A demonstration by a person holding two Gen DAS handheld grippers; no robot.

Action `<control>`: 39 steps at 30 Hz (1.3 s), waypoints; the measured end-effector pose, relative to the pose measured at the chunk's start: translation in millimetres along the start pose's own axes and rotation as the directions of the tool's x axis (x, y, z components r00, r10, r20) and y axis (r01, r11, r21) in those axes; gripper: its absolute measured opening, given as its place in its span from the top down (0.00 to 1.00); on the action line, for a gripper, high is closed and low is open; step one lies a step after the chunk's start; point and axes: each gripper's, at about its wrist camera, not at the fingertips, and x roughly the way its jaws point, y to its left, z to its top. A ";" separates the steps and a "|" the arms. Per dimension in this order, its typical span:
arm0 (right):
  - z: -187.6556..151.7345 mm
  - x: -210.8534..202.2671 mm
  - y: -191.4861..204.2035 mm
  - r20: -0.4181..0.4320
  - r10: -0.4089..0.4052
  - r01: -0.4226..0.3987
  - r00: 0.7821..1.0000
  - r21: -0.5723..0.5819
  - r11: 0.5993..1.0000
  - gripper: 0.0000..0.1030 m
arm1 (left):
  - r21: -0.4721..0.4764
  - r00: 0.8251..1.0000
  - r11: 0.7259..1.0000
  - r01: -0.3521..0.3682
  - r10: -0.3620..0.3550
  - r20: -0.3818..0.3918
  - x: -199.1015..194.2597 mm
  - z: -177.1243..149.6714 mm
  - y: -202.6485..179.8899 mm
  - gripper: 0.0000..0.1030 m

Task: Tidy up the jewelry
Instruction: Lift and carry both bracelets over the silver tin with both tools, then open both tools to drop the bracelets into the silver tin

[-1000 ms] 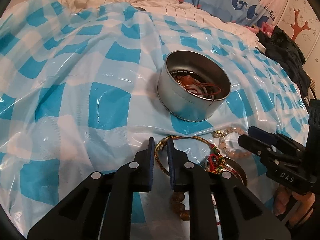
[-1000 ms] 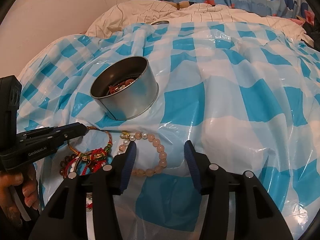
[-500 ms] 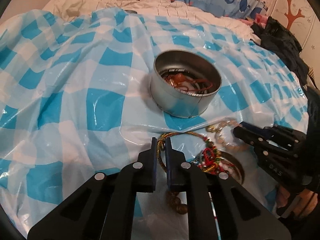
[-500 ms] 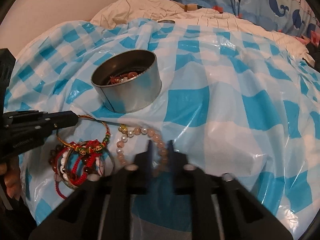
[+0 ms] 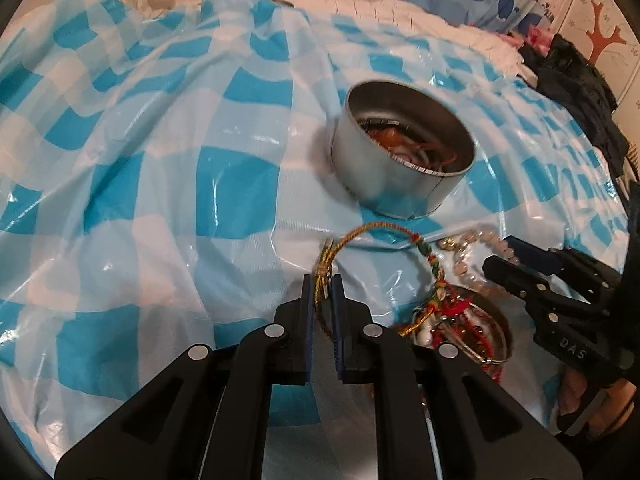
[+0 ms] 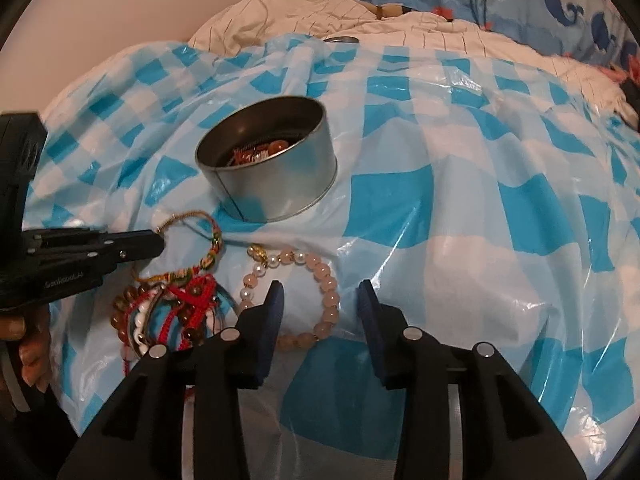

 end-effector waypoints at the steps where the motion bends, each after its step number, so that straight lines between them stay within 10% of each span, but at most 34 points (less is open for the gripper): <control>1: -0.1 -0.7 3.8 0.002 -0.023 0.023 1.000 -0.029 0.999 0.79 | -0.001 1.000 1.000 -0.004 0.004 -0.002 2.1 -0.5 0.3 0.91; 7: 1.2 -4.9 0.0 0.026 0.024 -0.023 0.999 -0.013 1.000 0.92 | 0.035 1.000 0.999 -0.018 0.019 -0.009 5.7 -2.2 -3.6 0.92; 19: 17.5 -39.9 -23.1 0.237 0.272 -0.309 0.933 0.135 0.941 0.92 | -0.022 0.975 0.978 0.210 -0.207 0.085 -31.9 5.0 -0.5 0.94; 39: 23.6 -56.3 -35.8 0.308 0.262 -0.317 0.915 0.143 0.938 0.92 | -0.010 0.899 0.939 0.344 -0.326 0.291 -55.4 58.7 -25.6 0.94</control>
